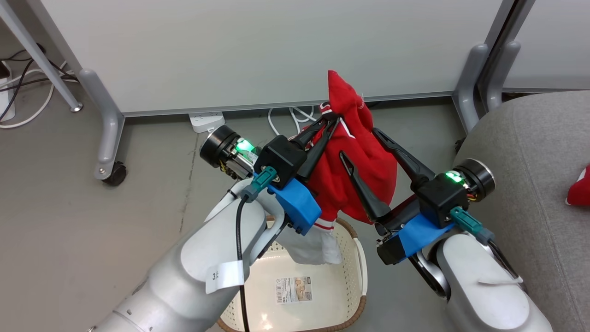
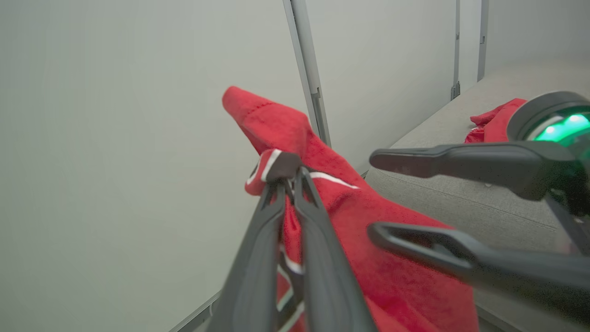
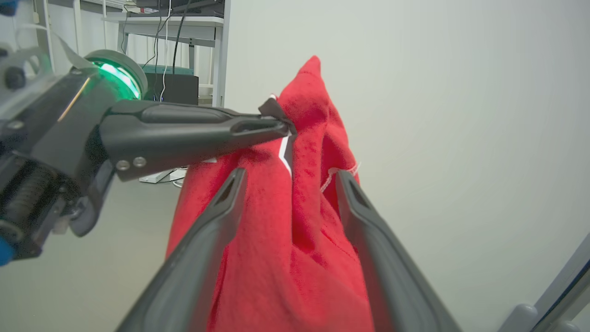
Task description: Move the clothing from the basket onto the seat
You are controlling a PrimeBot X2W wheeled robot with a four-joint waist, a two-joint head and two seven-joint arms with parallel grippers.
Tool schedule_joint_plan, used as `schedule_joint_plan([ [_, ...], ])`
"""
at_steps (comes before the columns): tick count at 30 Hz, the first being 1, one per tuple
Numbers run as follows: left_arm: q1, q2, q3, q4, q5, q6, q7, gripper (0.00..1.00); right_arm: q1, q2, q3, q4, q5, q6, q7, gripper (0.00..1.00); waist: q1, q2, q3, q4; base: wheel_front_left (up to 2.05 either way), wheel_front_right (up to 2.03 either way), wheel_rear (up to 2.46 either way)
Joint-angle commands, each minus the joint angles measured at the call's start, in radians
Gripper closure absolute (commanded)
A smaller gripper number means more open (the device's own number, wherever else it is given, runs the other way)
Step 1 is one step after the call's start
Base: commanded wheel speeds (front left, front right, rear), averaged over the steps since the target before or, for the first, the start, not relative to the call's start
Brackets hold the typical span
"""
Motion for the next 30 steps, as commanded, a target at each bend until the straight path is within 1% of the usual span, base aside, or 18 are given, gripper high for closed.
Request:
schedule_joint_plan([
  [1, -0.017, -0.002, 0.0, -0.005, 0.005, -0.004, -0.005, 1.0, -0.017, 0.002, 0.004, 0.015, -0.002, 0.0, -0.003, 0.0, 0.0, 0.0, 0.003, 0.004, 0.0, 0.0, 0.0],
  [9, -0.022, -0.013, -0.002, -0.015, 0.014, -0.006, -0.005, 1.0, -0.066, 0.004, 0.045, 0.135, 0.013, 0.0, -0.003, 0.0, 0.0, 0.0, 0.014, 0.015, 0.0, 0.0, 0.0],
  [10, -0.022, -0.014, -0.001, -0.015, 0.014, -0.006, -0.005, 1.0, -0.067, 0.006, 0.049, 0.147, 0.016, 0.0, -0.003, 0.3, 0.0, 0.0, 0.015, 0.015, 0.0, 0.0, 0.0],
  [11, -0.022, -0.015, -0.001, -0.015, 0.016, -0.007, -0.005, 1.0, -0.071, 0.007, 0.054, 0.156, 0.019, 0.0, -0.003, 0.74, 0.0, 0.0, 0.015, 0.015, 0.0, 0.0, 0.0],
  [12, -0.021, -0.016, 0.0, -0.015, 0.016, -0.007, -0.005, 1.0, -0.076, 0.007, 0.061, 0.166, 0.024, 0.0, -0.003, 1.0, 0.0, 0.0, 0.015, 0.015, 0.0, 0.0, 0.0],
  [20, -0.01, -0.018, 0.007, -0.014, 0.022, -0.012, -0.005, 1.0, -0.085, 0.007, 0.078, 0.186, 0.047, 0.0, -0.003, 1.0, 0.0, 0.0, 0.011, 0.01, 0.0, 0.0, 0.0],
  [30, -0.006, -0.021, 0.013, -0.01, 0.03, -0.016, -0.005, 1.0, -0.084, 0.003, 0.079, 0.183, 0.051, 0.0, -0.003, 1.0, 0.0, 0.0, 0.01, 0.011, 0.0, 0.0, 0.0],
])
